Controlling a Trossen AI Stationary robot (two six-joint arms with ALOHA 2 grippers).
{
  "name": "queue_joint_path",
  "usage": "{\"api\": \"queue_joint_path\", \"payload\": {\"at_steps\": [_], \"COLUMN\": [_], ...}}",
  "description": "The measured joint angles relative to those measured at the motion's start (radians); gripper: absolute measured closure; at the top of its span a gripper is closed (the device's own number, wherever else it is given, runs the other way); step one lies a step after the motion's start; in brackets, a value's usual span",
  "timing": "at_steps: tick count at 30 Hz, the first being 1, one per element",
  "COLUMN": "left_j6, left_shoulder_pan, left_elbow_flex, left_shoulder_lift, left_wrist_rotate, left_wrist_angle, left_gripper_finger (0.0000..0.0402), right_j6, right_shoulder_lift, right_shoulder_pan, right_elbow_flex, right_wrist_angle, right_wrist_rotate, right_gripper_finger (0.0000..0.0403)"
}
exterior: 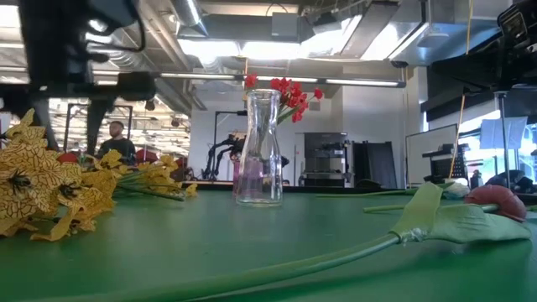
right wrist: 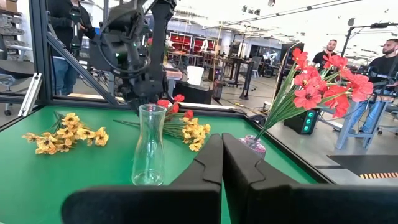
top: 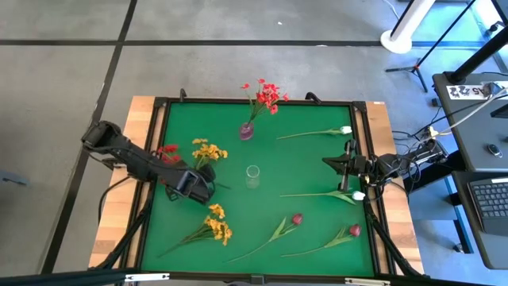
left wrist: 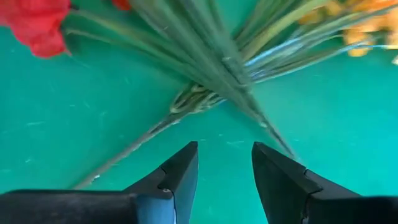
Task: Sort flowers into vase by color
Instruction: Put the red flowers into the violet vase
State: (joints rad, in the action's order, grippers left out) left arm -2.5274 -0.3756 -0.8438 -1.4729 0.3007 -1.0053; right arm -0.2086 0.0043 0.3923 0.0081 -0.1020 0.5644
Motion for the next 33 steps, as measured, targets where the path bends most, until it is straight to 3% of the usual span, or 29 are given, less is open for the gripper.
{"api": "queue_joint_path", "payload": {"at_steps": [5,10,18,28,33], "left_j6": [-0.027,-0.024,-0.027,-0.023,0.019], "left_shoulder_pan": [0.033,0.062,0.075,0.138,0.189], "left_elbow_flex": [0.078,0.075,0.075,0.084,0.142], "left_shoulder_lift": [0.041,0.083,0.096,0.096,0.096], "left_wrist_rotate": [0.0,0.085,-0.029,-0.024,-0.029], "left_wrist_angle": [0.107,0.103,-0.003,-0.062,0.023], "left_gripper_finger": [0.0276,0.0278,0.0278,0.0278,0.0278], "right_j6": [0.0,0.0,0.0,0.0,0.0], "right_shoulder_lift": [0.0,0.0,0.0,0.0,0.0], "right_shoulder_pan": [0.0,0.0,0.0,0.0,0.0], "right_elbow_flex": [0.0,0.0,0.0,0.0,0.0], "right_wrist_angle": [0.0,0.0,0.0,0.0,0.0], "right_wrist_rotate": [0.0,0.0,0.0,0.0,0.0], "right_gripper_finger": [0.0402,0.0402,0.0402,0.0402,0.0402]}}
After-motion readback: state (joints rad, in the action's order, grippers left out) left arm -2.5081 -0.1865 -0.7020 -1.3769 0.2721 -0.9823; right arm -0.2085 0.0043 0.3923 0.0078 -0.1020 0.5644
